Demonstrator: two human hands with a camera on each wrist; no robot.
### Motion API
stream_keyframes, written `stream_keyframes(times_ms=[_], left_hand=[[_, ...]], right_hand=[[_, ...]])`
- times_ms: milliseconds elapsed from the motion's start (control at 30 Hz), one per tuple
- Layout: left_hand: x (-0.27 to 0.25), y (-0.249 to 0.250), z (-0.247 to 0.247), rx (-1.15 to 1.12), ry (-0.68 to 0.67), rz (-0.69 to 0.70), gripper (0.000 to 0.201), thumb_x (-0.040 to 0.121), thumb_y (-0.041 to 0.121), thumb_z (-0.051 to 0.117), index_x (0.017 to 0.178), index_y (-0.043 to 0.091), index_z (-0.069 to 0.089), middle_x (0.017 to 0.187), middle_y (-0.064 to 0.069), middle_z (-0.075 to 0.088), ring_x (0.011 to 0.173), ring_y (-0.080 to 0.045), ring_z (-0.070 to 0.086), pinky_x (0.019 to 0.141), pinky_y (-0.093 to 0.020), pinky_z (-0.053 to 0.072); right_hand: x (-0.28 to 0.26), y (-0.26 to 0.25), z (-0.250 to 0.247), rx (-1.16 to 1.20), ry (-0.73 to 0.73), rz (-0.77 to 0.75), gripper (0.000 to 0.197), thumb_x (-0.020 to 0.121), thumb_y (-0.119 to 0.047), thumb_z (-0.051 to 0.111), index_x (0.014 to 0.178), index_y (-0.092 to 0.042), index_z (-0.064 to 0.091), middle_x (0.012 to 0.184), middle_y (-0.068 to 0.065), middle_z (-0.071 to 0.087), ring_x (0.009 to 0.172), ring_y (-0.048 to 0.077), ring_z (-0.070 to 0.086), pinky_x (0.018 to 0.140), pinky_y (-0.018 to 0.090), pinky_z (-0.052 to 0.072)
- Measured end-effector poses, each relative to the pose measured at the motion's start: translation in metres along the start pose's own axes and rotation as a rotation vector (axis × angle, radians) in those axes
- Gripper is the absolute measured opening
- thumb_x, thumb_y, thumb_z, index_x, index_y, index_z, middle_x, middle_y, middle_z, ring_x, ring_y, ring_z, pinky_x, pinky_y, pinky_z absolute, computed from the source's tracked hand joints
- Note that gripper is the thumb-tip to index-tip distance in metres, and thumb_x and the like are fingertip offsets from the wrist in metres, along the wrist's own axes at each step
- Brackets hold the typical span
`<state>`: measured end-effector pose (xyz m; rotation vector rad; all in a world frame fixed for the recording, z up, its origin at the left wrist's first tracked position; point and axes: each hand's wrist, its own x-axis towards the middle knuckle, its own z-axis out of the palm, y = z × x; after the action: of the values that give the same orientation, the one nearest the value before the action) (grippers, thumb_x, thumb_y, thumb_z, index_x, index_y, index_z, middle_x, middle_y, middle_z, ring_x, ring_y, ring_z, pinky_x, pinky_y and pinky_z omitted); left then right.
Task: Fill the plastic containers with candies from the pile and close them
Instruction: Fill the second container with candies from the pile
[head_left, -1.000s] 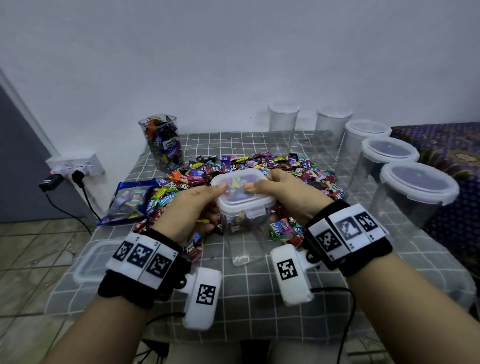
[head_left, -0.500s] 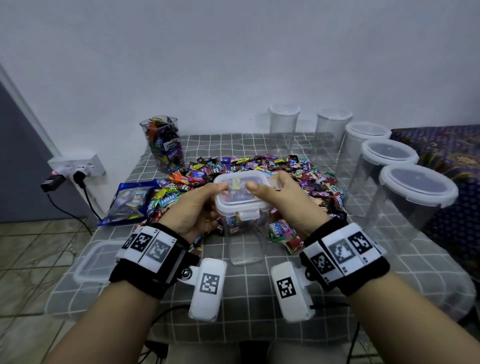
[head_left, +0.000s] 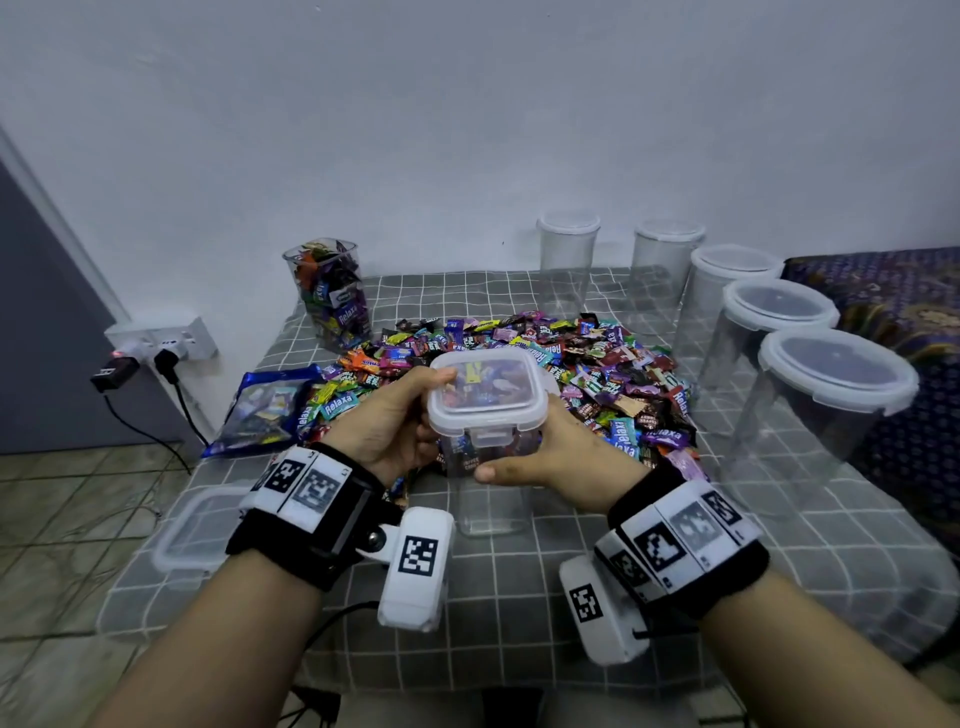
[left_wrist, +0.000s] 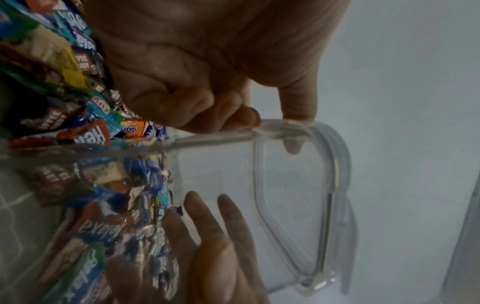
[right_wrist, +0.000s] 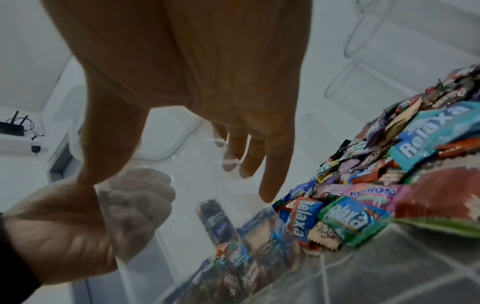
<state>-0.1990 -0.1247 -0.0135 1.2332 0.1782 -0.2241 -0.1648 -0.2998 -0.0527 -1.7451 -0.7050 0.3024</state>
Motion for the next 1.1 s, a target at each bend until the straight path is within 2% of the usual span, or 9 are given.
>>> stream_keyframes(times_ms=[133,200,267,500,600,700,800,900,1100], left_hand=[[0.000,0.001,0.002,-0.003,0.015,0.001,0.052,0.059,0.031,0.072,0.102,0.011,0.052,0.044,0.005,0.037,0.032,-0.003,0.032,0.033,-0.011,0.026],[-0.003,0.005,0.006,-0.018,0.046,0.023,0.016,0.069,0.021,0.068,0.075,0.012,0.055,0.040,0.007,0.030,0.032,-0.004,0.026,0.035,-0.011,0.020],[-0.002,0.007,0.007,-0.027,0.087,0.056,0.030,0.080,0.016,0.057,0.051,0.018,0.050,0.037,0.009,0.025,0.032,-0.004,0.021,0.037,-0.013,0.016],[-0.014,0.013,0.003,0.432,0.212,0.210,0.023,0.072,0.035,0.070,0.074,0.020,0.052,0.065,0.002,0.051,0.048,-0.007,0.045,0.041,-0.017,0.031],[-0.021,0.028,0.003,0.629,0.150,0.374,0.061,0.052,0.050,0.074,0.106,0.038,0.049,0.108,0.013,0.055,0.092,-0.001,0.056,0.068,-0.021,0.047],[-0.026,0.042,0.008,0.967,-0.140,0.381,0.099,0.043,0.057,0.072,0.131,0.048,0.028,0.138,0.017,0.036,0.125,0.000,0.039,0.102,-0.024,0.036],[-0.021,0.051,0.017,1.299,-0.294,0.320,0.118,0.038,0.062,0.071,0.142,0.044,0.018,0.140,0.013,0.032,0.130,-0.004,0.033,0.110,-0.027,0.029],[-0.017,0.059,0.022,1.504,-0.249,0.292,0.124,0.034,0.067,0.063,0.146,0.038,0.019,0.140,0.011,0.038,0.127,-0.007,0.037,0.109,-0.030,0.032],[-0.024,0.067,0.025,1.447,-0.192,0.373,0.116,0.035,0.066,0.065,0.142,0.035,0.033,0.132,0.011,0.048,0.120,-0.010,0.048,0.105,-0.033,0.038]], right_hand=[[0.002,0.004,-0.001,-0.075,0.016,-0.026,0.090,0.049,-0.061,0.083,0.128,-0.030,0.052,0.136,0.002,0.049,0.127,0.018,0.047,0.108,0.044,0.037],[0.002,0.004,-0.001,-0.083,0.019,-0.035,0.092,0.048,-0.059,0.084,0.129,-0.030,0.051,0.135,0.002,0.050,0.127,0.018,0.047,0.108,0.044,0.037],[0.003,0.004,-0.001,-0.086,0.018,-0.035,0.095,0.047,-0.062,0.084,0.130,-0.031,0.049,0.135,0.002,0.049,0.127,0.018,0.047,0.108,0.044,0.037],[-0.001,0.000,-0.003,-0.157,0.032,-0.020,0.099,0.049,-0.058,0.081,0.134,-0.025,0.044,0.136,-0.003,0.046,0.128,0.012,0.043,0.110,0.039,0.035],[-0.001,-0.001,-0.003,-0.155,0.034,-0.023,0.099,0.049,-0.057,0.081,0.135,-0.027,0.043,0.136,-0.003,0.045,0.128,0.012,0.043,0.110,0.039,0.036],[-0.001,-0.001,-0.002,-0.163,0.045,-0.030,0.101,0.047,-0.059,0.082,0.135,-0.028,0.043,0.135,-0.002,0.047,0.127,0.013,0.045,0.108,0.040,0.038],[-0.003,-0.002,-0.002,-0.147,0.069,-0.034,0.097,0.049,-0.052,0.082,0.133,-0.023,0.045,0.132,0.000,0.050,0.124,0.012,0.047,0.106,0.038,0.040],[-0.003,-0.002,-0.002,-0.156,0.076,-0.027,0.098,0.048,-0.053,0.084,0.133,-0.024,0.045,0.131,-0.001,0.051,0.123,0.013,0.048,0.106,0.039,0.040],[-0.009,-0.010,-0.003,-0.133,0.076,0.007,0.100,0.050,-0.046,0.085,0.135,-0.023,0.036,0.134,-0.004,0.046,0.125,0.009,0.045,0.107,0.035,0.038]])
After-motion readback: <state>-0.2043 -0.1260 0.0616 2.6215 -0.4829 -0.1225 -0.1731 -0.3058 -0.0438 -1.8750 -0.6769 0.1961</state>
